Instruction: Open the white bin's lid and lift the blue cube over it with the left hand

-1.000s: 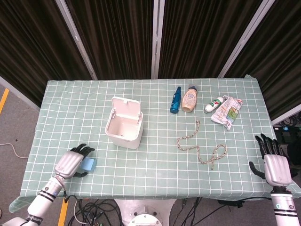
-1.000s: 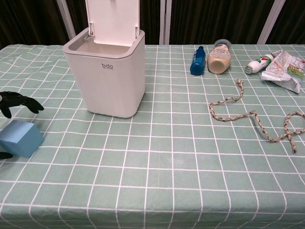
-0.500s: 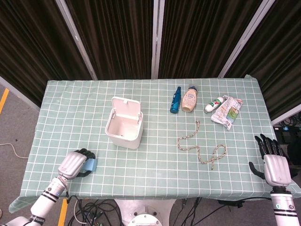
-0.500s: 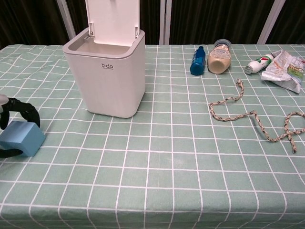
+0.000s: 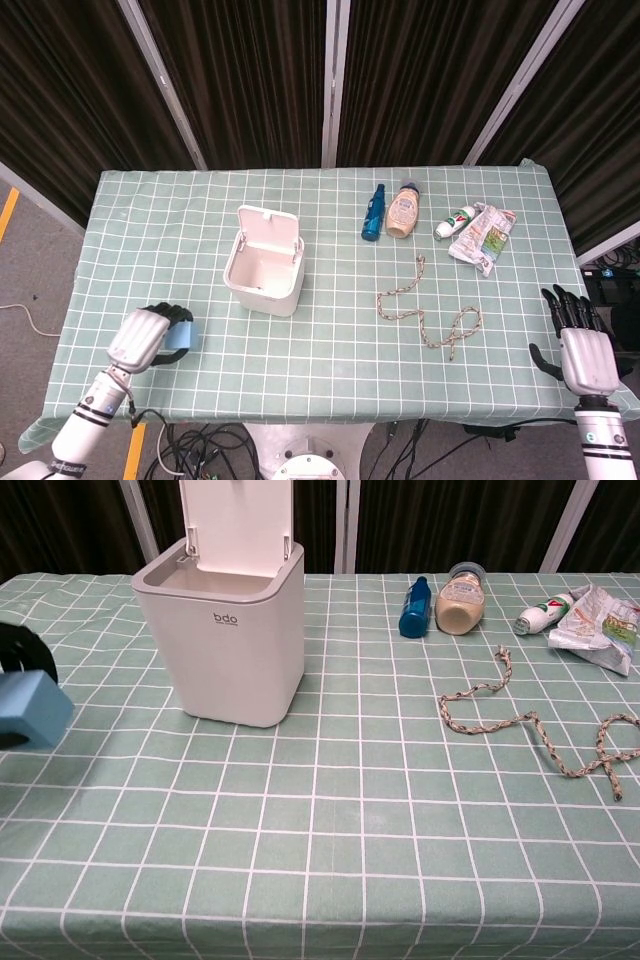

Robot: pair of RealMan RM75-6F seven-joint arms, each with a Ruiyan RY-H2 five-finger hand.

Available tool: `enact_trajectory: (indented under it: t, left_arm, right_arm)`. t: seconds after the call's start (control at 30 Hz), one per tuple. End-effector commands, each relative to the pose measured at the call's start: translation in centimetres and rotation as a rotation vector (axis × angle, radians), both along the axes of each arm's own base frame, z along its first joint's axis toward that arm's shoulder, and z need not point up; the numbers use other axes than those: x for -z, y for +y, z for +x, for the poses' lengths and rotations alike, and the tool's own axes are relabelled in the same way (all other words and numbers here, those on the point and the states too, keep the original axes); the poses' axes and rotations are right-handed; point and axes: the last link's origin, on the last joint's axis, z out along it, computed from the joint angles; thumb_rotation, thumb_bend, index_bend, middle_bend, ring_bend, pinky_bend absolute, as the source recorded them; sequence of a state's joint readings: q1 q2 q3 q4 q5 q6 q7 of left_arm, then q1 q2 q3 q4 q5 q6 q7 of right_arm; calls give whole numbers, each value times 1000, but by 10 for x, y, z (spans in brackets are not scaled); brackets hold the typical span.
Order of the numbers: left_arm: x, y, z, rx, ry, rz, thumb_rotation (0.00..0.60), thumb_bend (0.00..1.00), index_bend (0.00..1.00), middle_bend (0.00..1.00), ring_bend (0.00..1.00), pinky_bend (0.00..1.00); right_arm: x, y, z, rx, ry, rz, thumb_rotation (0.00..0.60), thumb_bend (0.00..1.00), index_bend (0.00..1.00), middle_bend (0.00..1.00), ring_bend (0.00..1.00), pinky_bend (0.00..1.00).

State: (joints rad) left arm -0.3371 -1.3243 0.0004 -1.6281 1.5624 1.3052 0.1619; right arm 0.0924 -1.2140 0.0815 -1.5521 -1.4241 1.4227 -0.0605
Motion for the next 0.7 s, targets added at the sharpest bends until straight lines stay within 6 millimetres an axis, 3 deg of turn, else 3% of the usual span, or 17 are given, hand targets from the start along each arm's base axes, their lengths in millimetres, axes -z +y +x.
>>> enact_trajectory:
  t: [0.03, 0.17, 0.3, 0.47, 0.7]
  left_arm:
    - [-34, 17, 33, 94, -60, 99, 600, 312, 553, 522, 404, 599]
    - [-50, 43, 78, 206, -79, 136, 600, 312, 555, 524, 405, 600]
    - [-50, 71, 110, 242, -79, 121, 600, 312, 555, 524, 405, 600]
    - [-35, 86, 134, 267, -80, 67, 600, 310, 547, 519, 404, 599]
    - [-14, 97, 151, 297, -94, 50, 600, 265, 359, 368, 314, 536]
  right_arm:
    - [1, -1, 0, -1, -3, 1, 600, 235, 0, 0, 0, 0]
    - [3, -1, 1, -2, -3, 5, 600, 234, 0, 0, 0, 0]
    - [2, 0, -1, 2, -8, -3, 600, 234, 0, 0, 0, 0]
    - [0, 1, -7, 20, -12, -10, 600, 235, 0, 0, 0, 0]
    - [-1, 1, -12, 29, -21, -12, 600, 235, 0, 0, 0, 0]
